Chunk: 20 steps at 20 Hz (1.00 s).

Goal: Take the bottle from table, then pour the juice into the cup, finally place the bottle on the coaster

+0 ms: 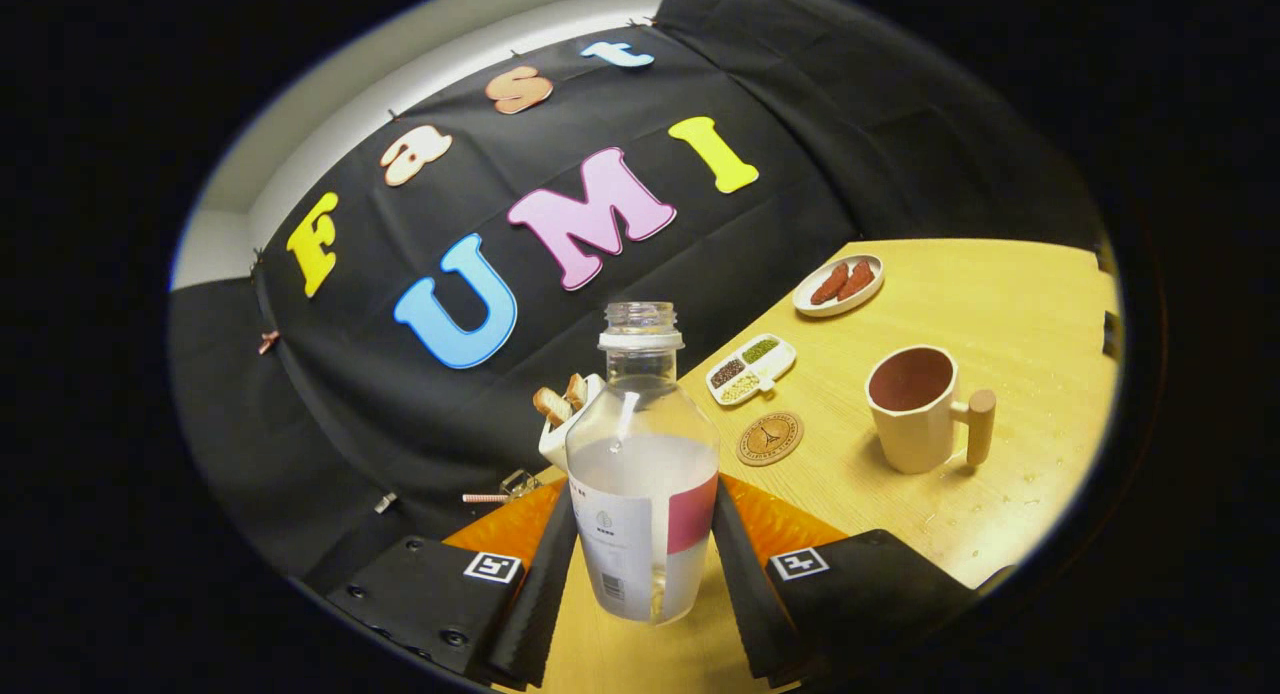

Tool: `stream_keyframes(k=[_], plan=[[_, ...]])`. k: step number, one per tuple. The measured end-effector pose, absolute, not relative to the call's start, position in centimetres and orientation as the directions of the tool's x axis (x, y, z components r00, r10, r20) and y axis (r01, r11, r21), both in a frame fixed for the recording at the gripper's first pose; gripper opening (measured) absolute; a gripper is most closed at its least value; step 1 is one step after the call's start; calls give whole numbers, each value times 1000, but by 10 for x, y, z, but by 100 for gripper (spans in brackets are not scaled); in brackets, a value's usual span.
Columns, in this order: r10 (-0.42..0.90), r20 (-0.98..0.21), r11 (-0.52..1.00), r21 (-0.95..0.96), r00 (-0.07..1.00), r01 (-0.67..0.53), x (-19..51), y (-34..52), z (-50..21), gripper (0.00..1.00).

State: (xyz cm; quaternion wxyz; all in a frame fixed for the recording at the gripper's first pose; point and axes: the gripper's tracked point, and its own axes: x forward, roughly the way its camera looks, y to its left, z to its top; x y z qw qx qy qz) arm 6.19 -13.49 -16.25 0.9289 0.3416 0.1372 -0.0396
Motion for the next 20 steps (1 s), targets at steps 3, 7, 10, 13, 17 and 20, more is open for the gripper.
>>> stream_keyframes(k=[3,7,10,13,17,20], plan=[[12,-296,704,681,955,202,68,-150,-170,75],[21,-315,602,762,949,239,73,-161,-182,75],[24,-318,515,816,948,261,78,-168,-186,75],[27,-325,444,851,945,280,81,-175,-195,75],[30,-340,366,879,940,307,84,-182,-205,75],[31,-343,310,896,939,317,85,-191,-209,75]])
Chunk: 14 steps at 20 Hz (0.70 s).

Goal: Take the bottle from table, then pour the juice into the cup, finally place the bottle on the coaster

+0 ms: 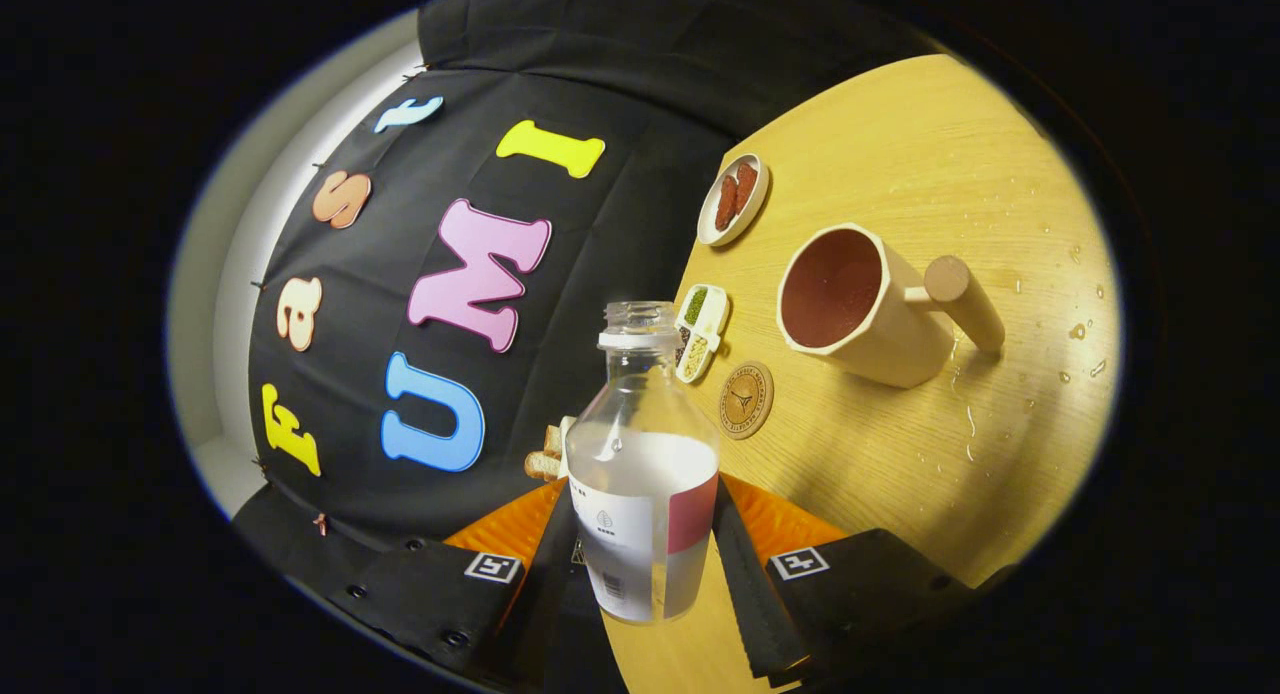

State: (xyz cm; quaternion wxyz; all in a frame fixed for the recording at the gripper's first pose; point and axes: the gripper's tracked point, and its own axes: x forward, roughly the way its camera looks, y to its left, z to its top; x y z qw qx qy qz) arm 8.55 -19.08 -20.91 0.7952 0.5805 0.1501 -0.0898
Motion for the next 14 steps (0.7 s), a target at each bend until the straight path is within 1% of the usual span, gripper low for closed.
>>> stream_keyframes(k=[4,14], plan=[[44,-337,240,917,940,318,93,-195,-214,75],[27,-311,52,950,950,309,98,-208,-215,75]])
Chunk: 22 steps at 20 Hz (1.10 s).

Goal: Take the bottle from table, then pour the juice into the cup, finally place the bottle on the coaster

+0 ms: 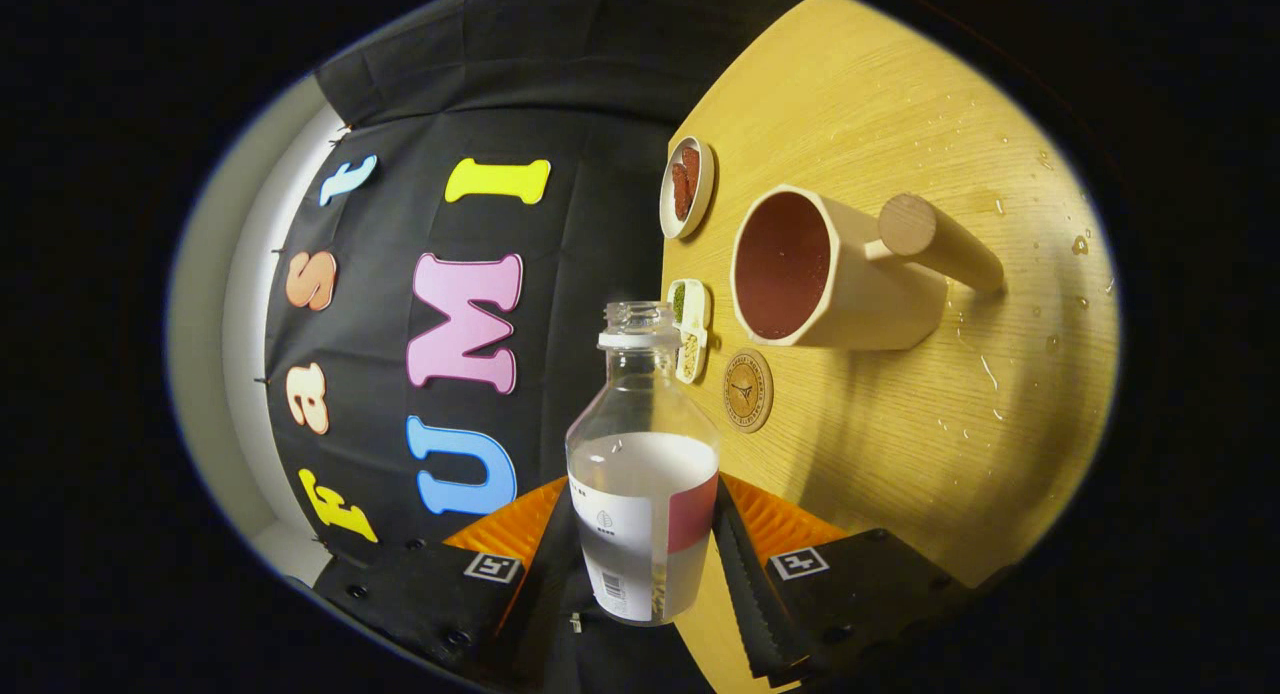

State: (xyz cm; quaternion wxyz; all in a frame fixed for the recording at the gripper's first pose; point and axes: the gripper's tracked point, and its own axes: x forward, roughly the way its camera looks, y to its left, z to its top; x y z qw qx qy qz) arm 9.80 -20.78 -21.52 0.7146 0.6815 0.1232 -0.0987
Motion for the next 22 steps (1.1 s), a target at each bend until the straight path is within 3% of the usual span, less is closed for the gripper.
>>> stream_keyframes(k=[22], plan=[[27,-300,-229,927,954,298,98,-225,-221,75]])
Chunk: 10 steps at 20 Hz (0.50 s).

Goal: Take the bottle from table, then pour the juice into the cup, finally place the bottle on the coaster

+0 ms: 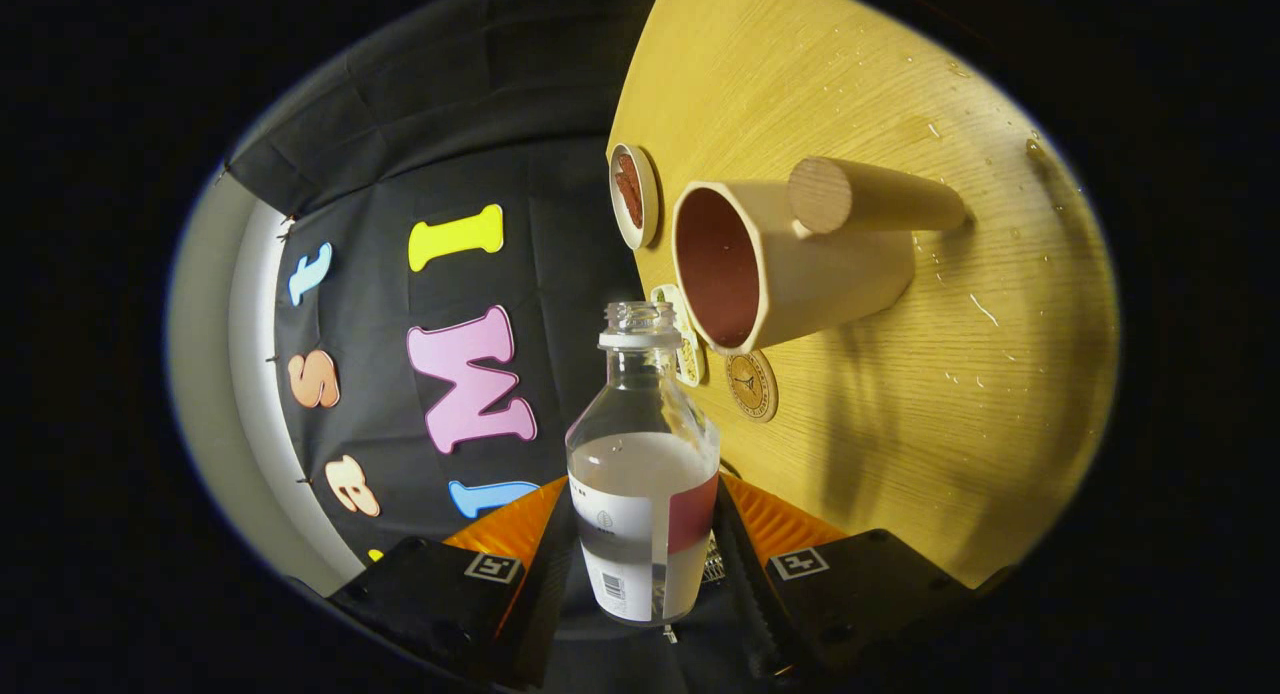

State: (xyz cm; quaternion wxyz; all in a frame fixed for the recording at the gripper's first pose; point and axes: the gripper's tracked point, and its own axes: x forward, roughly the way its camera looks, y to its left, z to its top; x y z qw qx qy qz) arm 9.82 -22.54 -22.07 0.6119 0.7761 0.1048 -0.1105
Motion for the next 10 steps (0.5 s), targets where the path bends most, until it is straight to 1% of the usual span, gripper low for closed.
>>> stream_keyframes(k=[4,10], plan=[[45,-301,-257,918,952,302,102,-224,-220,75],[37,-296,-310,905,955,292,101,-228,-219,75]])
